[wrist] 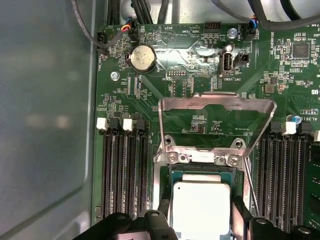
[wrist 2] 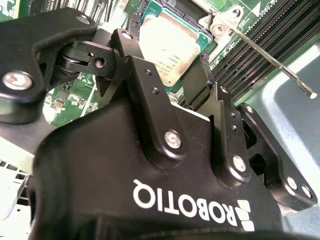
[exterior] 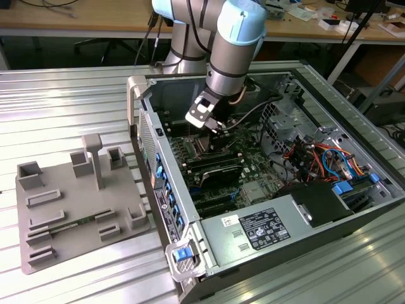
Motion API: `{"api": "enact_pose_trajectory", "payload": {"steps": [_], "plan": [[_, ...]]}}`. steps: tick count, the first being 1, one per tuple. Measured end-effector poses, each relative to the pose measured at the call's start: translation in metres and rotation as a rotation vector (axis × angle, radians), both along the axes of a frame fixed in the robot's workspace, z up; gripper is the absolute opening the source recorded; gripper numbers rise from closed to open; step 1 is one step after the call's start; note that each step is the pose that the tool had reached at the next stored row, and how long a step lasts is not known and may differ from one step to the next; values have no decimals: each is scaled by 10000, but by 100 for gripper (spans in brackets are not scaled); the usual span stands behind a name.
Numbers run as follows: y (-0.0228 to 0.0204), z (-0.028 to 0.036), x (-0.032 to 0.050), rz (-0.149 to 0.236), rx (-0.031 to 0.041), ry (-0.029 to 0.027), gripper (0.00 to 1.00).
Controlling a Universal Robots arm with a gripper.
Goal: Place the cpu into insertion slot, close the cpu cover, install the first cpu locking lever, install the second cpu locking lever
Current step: 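Place the cpu into insertion slot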
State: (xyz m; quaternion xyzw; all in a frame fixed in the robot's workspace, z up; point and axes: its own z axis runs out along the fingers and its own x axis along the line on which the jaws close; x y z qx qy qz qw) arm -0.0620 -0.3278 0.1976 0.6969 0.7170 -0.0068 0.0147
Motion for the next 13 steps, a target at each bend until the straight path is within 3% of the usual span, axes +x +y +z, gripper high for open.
{"api": "enact_pose_trajectory", "payload": {"steps": [13], "plan": [[-1,-18,10,-15,-7,-4,56]]}}
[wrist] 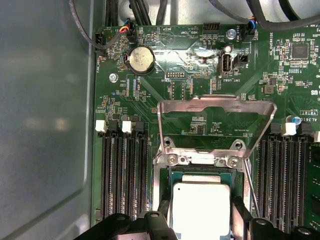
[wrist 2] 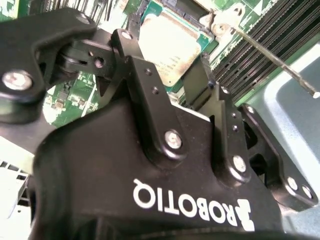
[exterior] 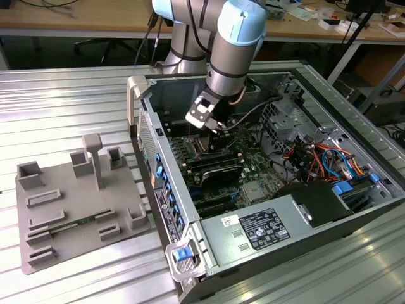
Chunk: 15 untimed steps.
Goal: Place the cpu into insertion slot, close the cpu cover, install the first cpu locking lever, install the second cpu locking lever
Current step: 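Place the cpu into insertion slot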
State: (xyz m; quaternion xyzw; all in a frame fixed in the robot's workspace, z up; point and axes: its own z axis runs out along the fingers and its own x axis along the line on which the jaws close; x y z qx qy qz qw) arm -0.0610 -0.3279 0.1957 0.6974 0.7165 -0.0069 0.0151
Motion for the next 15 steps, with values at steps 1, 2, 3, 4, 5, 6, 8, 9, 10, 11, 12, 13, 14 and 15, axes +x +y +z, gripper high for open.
{"api": "enact_pose_trajectory", "payload": {"steps": [1,2,3,4,5,6,8,9,10,11,12,13,14,15], "plan": [[2,-3,0,0,14,-3,56],[2,-3,1,0,14,-2,56],[2,-2,1,0,11,0,62],[1,-1,0,-1,8,2,62],[1,-1,0,0,7,2,62],[1,-1,0,0,7,2,62],[-1,-1,-1,-2,6,3,62],[-3,3,-1,-2,8,3,62],[-6,8,0,-1,9,1,62],[-7,9,0,-1,8,2,62],[-8,9,0,-2,8,2,62],[-9,10,-1,-2,7,2,62],[-9,10,0,-1,7,3,62],[-11,10,0,0,8,2,62]]}}
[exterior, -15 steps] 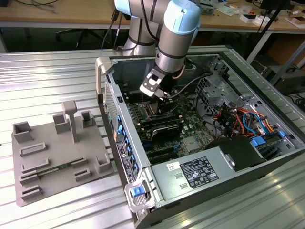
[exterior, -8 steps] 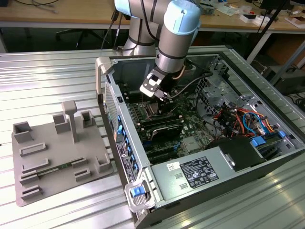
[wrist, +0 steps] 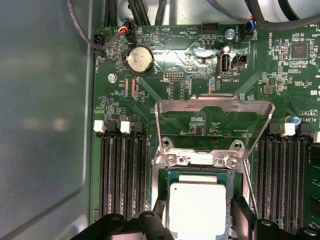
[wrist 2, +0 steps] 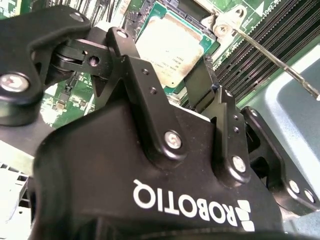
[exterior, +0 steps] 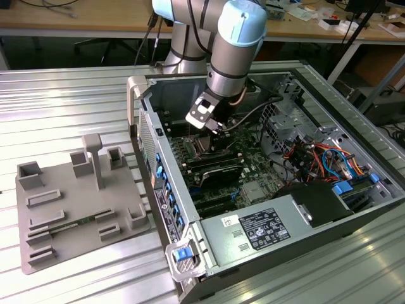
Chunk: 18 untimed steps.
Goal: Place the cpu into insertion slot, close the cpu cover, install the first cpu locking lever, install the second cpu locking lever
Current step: 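Place the cpu into insertion slot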
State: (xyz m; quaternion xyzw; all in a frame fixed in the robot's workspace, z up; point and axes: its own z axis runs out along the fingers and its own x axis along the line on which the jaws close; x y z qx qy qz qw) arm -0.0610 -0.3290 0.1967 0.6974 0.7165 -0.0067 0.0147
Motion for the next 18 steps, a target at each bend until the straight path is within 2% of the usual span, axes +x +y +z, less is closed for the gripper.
{"api": "enact_pose_trajectory", "payload": {"steps": [5,9,12,18], "plan": [[-19,1,0,-1,-2,1,62],[-19,104,0,0,-1,0,62],[-19,104,2,-1,-2,5,62],[-19,73,9,-3,26,86,62]]}}
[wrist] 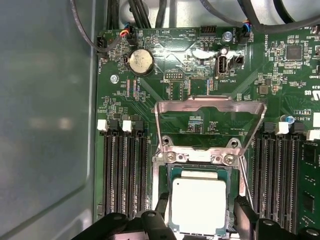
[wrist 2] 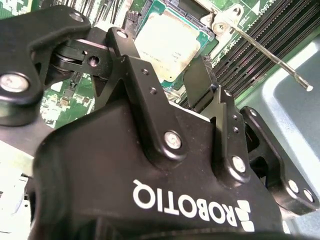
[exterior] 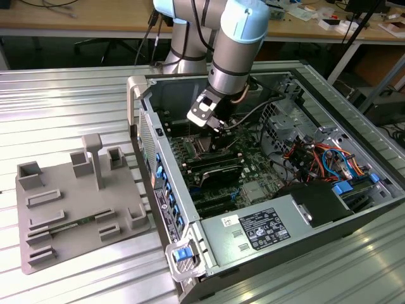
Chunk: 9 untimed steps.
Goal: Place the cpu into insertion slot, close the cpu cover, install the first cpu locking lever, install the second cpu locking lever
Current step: 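Place the cpu into insertion slot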
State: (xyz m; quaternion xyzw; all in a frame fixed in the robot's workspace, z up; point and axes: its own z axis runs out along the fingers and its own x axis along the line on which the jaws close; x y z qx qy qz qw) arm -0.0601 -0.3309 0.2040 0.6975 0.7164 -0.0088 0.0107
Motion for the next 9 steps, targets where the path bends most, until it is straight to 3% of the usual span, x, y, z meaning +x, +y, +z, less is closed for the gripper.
{"api": "enact_pose_trajectory", "payload": {"steps": [4,7,8,9], "plan": [[1,67,1,2,8,0,62],[3,72,1,3,39,-1,60],[3,73,1,1,62,0,47],[3,73,1,2,89,0,41]]}}
